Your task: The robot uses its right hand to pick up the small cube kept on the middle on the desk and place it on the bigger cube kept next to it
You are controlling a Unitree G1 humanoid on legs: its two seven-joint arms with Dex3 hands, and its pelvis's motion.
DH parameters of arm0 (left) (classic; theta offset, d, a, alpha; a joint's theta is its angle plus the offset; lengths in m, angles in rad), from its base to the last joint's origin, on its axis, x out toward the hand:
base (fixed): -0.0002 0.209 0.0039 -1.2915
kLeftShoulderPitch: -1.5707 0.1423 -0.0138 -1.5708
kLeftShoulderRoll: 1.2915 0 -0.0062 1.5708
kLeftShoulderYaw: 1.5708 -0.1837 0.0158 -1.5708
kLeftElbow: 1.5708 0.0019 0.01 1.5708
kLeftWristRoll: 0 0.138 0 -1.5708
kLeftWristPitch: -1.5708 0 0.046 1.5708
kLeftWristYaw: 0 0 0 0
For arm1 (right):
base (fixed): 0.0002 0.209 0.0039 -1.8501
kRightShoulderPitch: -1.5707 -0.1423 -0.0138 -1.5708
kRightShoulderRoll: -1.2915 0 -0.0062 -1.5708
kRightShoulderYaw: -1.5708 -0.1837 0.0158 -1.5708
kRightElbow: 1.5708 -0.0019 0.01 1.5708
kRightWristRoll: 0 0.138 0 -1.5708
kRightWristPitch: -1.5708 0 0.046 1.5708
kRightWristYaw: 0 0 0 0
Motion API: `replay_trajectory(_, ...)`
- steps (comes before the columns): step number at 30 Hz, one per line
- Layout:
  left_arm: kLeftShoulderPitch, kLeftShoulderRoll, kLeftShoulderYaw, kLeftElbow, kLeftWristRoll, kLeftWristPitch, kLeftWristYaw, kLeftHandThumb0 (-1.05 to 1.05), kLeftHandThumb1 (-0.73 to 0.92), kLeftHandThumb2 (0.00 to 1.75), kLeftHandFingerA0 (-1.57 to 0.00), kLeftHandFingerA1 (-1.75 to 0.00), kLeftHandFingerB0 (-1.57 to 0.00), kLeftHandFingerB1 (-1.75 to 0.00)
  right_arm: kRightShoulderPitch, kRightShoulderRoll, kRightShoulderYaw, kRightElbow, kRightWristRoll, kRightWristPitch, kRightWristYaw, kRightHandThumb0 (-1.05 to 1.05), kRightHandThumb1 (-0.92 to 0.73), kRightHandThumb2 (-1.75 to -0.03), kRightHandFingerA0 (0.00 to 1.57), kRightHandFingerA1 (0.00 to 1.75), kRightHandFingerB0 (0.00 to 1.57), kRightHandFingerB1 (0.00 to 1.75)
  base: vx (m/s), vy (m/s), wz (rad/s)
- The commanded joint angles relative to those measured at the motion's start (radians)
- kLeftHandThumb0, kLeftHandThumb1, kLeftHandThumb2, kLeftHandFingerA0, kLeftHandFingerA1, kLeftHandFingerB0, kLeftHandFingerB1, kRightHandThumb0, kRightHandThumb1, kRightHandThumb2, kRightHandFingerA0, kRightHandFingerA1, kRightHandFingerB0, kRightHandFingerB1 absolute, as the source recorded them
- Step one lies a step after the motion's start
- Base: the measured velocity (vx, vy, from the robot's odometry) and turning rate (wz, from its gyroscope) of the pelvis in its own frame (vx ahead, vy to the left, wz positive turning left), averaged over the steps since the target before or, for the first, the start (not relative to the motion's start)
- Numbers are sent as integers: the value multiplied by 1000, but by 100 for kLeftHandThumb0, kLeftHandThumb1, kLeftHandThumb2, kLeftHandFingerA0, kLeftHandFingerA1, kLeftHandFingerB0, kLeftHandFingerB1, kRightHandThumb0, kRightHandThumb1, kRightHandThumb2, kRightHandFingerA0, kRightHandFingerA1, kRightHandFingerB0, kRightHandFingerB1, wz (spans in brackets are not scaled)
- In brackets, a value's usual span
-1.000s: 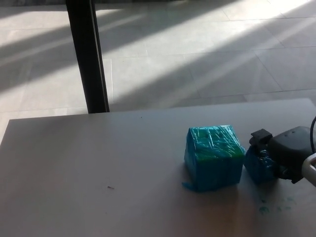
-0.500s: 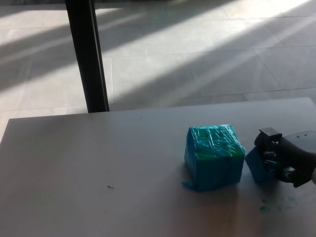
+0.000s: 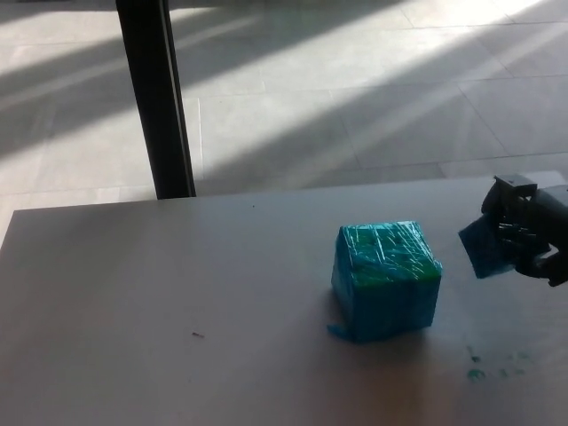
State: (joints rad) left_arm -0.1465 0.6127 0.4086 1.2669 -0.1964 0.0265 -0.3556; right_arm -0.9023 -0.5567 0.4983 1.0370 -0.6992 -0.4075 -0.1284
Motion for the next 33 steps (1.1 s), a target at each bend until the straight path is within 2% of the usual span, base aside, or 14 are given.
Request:
replay_trajectory(1,0,23,8,5,-7,13,2,-19,-39,86,-75,-139,-96,-142,-51,-24,-26,-28,12,-36,30,-22,-67,-80,93,169,66,142,0,0,0)
replay_trajectory(5,-2,22,14,10,-10,13,1,-23,-27,75,-107,-112,-119,-118,-79,-26,-36,-55,13,-52,51,-28,-68,-73,80,170,69,139,0,0,0)
replay_trajectory(9,0,22,14,9,-8,8,-3,-24,-28,75,-105,-112,-120,-118,-99,-21,-52,-97,20,-59,84,-29,-70,-71,79,172,74,125,0,0,0)
replay_trajectory(13,2,31,14,8,-6,8,0,-23,-27,75,-108,-113,-121,-119,-109,-1,-75,-158,44,-50,145,-22,-68,-79,93,172,62,148,0,0,0)
replay_trajectory(14,1,31,13,7,-6,10,2,-26,-35,86,-89,-138,-99,-139,-108,2,-82,-172,55,-58,160,-28,-71,-77,78,174,67,151,0,0,0)
replay_trajectory(15,-1,32,13,8,-6,14,1,-24,-26,75,-109,-114,-116,-117,-113,10,-92,-214,80,-70,201,-28,-70,-84,82,173,72,149,0,0,0)
replay_trajectory(18,5,32,16,6,-10,13,-4,-24,-26,76,-110,-114,-117,-117,-110,22,-104,-283,101,-53,266,-27,-61,-87,102,175,68,151,0,0,0)
replay_trajectory(20,7,32,17,6,-10,10,-7,-24,-27,75,-111,-114,-118,-118,-108,24,-108,-312,105,-43,290,-29,-63,-85,84,175,71,159,0,0,0)
replay_trajectory(21,9,32,16,5,-9,4,-6,-20,-38,81,-90,-137,-101,-138,-110,28,-106,-339,107,-38,313,-28,-65,-67,87,172,83,99,0,0,0)
replay_trajectory(25,13,33,15,5,-7,-2,-9,-21,-37,81,-89,-136,-98,-140,-108,34,-101,-419,116,-10,397,-29,-65,-66,84,173,85,106,0,0,0)
replay_trajectory(26,13,33,15,6,-7,-4,-8,-21,-37,81,-92,-136,-104,-136,-106,35,-101,-435,117,-5,408,-31,-64,-66,90,168,82,75,0,0,0)
replay_trajectory(30,13,38,5,6,4,-5,-3,-30,-32,85,-90,-135,-103,-137,-97,36,-101,-466,131,-2,452,-32,-66,-65,85,170,87,75,0,0,0)
replay_trajectory(31,11,38,17,7,-10,2,-12,-25,-34,84,-88,-137,-98,-139,-89,21,-81,-514,117,19,518,-29,-65,-72,83,173,85,107,0,0,0)
replay_trajectory(33,11,36,23,6,-16,4,-12,-23,-36,83,-89,-136,-99,-139,-82,19,-75,-524,118,19,542,-24,-61,-76,89,170,90,95,0,0,0)
